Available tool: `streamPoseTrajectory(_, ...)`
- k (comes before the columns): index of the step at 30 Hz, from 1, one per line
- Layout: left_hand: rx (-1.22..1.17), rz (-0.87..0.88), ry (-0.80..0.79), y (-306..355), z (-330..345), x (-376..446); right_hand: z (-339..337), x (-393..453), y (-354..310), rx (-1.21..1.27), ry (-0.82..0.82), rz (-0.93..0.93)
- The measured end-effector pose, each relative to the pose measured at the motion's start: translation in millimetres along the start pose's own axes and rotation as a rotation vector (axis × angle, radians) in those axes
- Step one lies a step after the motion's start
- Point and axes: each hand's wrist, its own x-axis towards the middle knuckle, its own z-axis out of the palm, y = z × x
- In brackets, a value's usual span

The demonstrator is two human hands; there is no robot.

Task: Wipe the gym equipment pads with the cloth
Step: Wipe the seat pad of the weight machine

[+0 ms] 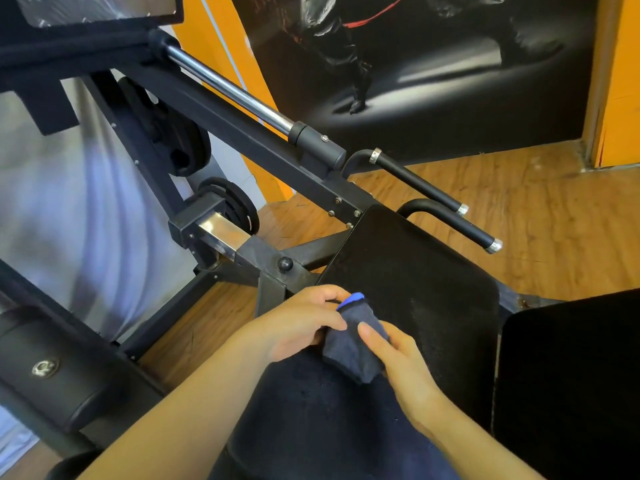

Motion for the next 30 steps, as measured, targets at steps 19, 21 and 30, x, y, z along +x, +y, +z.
streamPoseTrajectory(19, 1.124, 0.362, 0.381, -26.8, 10.0, 26.9, -30.6, 10.7, 50.9, -1.185, 0.334, -0.588)
streamPoseTrajectory(21, 1.172, 0.373, 0.393, -31.4, 5.2, 27.2, -30.5, 17.8, 52.2, -1.133, 0.311, -0.609)
streamPoseTrajectory(30, 1.451, 0.459, 0.257, -64.6, -11.4, 38.5, -16.3, 25.0, 76.9, -1.169, 0.216, -0.445)
